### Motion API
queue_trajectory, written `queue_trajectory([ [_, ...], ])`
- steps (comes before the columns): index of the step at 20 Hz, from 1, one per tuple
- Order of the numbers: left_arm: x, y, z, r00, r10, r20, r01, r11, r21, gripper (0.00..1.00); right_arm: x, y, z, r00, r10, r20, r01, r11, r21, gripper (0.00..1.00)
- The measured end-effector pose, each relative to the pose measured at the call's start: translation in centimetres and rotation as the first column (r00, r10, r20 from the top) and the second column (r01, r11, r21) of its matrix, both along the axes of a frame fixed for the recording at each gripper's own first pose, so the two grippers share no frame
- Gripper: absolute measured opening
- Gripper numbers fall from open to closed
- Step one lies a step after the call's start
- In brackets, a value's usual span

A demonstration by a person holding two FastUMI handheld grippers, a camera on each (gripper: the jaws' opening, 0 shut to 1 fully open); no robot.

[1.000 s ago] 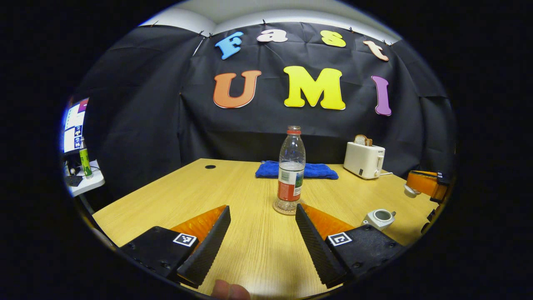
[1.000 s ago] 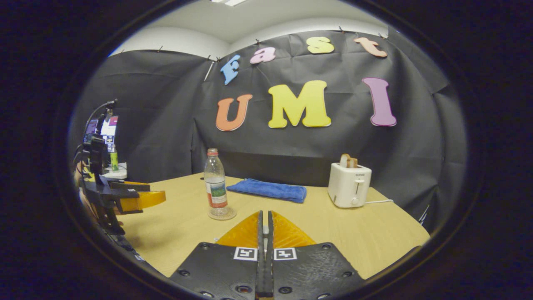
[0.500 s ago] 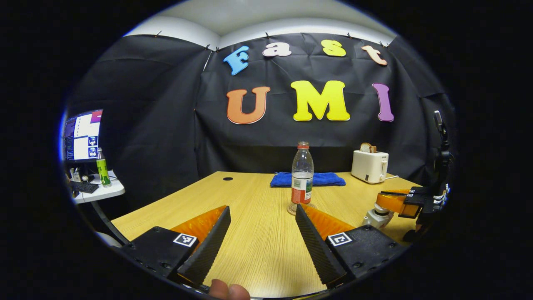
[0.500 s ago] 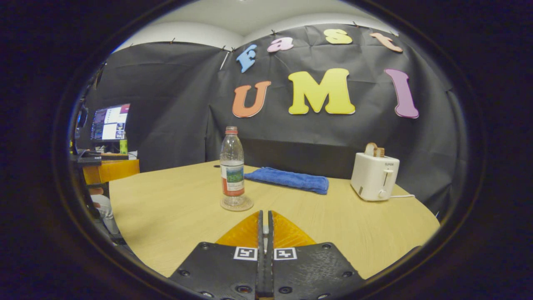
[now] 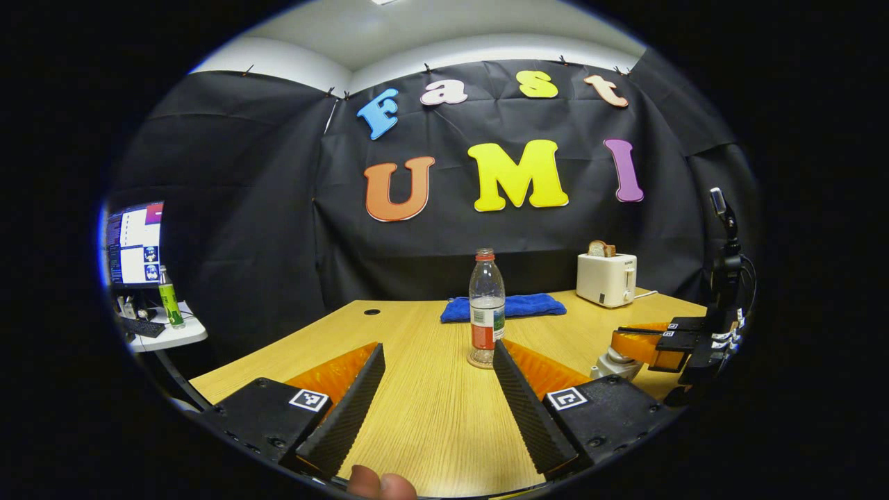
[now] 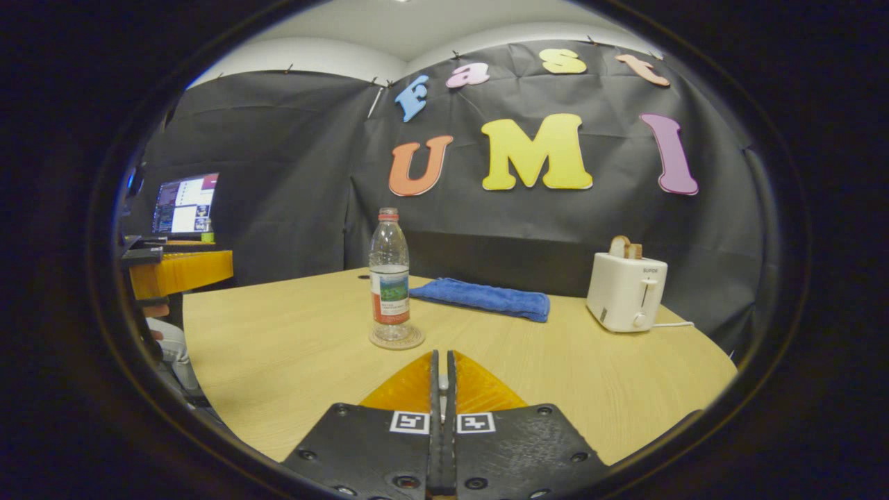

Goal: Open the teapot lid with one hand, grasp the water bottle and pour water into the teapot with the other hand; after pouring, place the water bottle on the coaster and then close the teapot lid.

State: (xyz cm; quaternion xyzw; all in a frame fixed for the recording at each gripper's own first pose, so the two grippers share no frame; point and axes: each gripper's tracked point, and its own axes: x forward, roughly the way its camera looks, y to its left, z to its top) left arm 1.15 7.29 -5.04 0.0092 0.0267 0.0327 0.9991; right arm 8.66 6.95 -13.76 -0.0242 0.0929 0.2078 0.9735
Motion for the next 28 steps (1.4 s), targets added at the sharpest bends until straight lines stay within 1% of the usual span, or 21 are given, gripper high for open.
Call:
queue_trajectory([
  [4,0.0,-1.0,0.5,1.0,-0.017,0.015,0.017,1.0,0.009,0.98,0.2,0.0,-1.0,1.0,-0.003,-0.023,0.003,1.0,0.002,0.0],
  [6,-0.1,-1.2,0.7,1.0,-0.017,0.019,0.016,1.0,0.01,0.98,0.1,0.1,-1.0,1.0,-0.005,-0.012,0.005,1.0,0.012,0.0],
  [8,0.1,-1.8,1.0,0.999,-0.022,0.031,0.022,1.0,0.01,0.98,0.0,-0.3,-0.8,1.0,-0.019,-0.005,0.019,1.0,0.013,0.07],
  [11,0.3,-2.5,1.5,0.999,-0.014,0.053,0.013,1.0,0.021,0.97,-0.2,-1.3,0.1,0.997,-0.079,0.009,0.078,0.996,0.033,0.51],
  [14,0.5,-4.3,2.1,0.996,-0.041,0.076,0.041,0.999,0.001,0.98,-1.5,-3.4,2.2,0.989,-0.141,0.044,0.138,0.988,0.064,0.97],
  [18,0.7,-6.6,3.2,0.992,-0.067,0.105,0.07,0.997,-0.027,0.97,-2.8,-8.1,5.9,0.96,-0.259,0.109,0.248,0.963,0.104,0.95],
  [22,0.9,-8.8,3.9,0.988,-0.108,0.114,0.113,0.993,-0.045,0.97,-5.0,-12.4,9.6,0.921,-0.359,0.152,0.344,0.932,0.114,0.96],
  [23,0.8,-9.3,4.0,0.987,-0.12,0.11,0.125,0.991,-0.039,0.97,-5.7,-13.1,10.4,0.911,-0.379,0.164,0.365,0.924,0.113,0.95],
  [25,0.4,-9.9,4.3,0.984,-0.142,0.104,0.145,0.989,-0.016,0.97,-7.1,-14.1,11.9,0.891,-0.413,0.188,0.399,0.91,0.109,0.95],
  [28,-0.5,-10.6,5.1,0.979,-0.163,0.118,0.164,0.986,0.001,0.97,-9.2,-13.9,13.6,0.874,-0.437,0.212,0.422,0.9,0.112,0.95],
])
